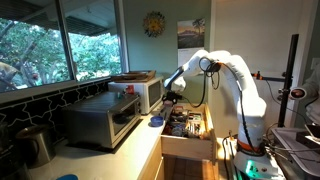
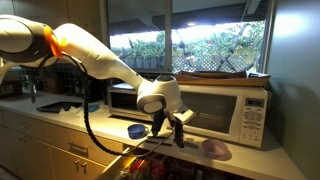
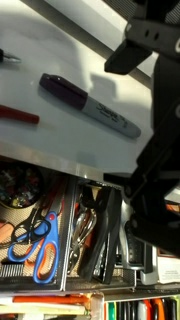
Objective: Put the marker on top of the oven
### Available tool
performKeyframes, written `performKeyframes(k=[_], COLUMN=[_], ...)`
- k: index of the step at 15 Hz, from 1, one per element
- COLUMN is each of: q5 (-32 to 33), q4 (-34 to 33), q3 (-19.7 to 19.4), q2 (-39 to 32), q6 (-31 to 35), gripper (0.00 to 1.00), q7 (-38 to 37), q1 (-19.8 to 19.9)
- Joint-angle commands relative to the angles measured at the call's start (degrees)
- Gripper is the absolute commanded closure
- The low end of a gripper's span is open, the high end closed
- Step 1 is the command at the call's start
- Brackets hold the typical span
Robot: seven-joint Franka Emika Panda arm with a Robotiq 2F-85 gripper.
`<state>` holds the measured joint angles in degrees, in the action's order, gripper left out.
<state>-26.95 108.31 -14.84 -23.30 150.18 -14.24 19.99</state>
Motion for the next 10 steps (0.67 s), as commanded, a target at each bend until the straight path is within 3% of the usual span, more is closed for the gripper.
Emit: performKeyframes(k=[1,2,4,5,10], q5=[0.3,0.4,0.9,1.1,2.3], q4=[-3.6,-4.6,-6.3,-7.1,-11.6], q3=[1.1,1.3,1.4,1.4,0.9], q2=[-3.0,-3.8,-5.3,-6.0,-9.9], q6=[-1.3,-1.6,-1.7,-1.8,-3.7], gripper=[0.14,0.23,0.26,0.32,0.30], q7=[-3.0,-3.7,-5.2,-5.8,-9.3], q1=[0.2,0.2,0.0,-0.1,-0.1])
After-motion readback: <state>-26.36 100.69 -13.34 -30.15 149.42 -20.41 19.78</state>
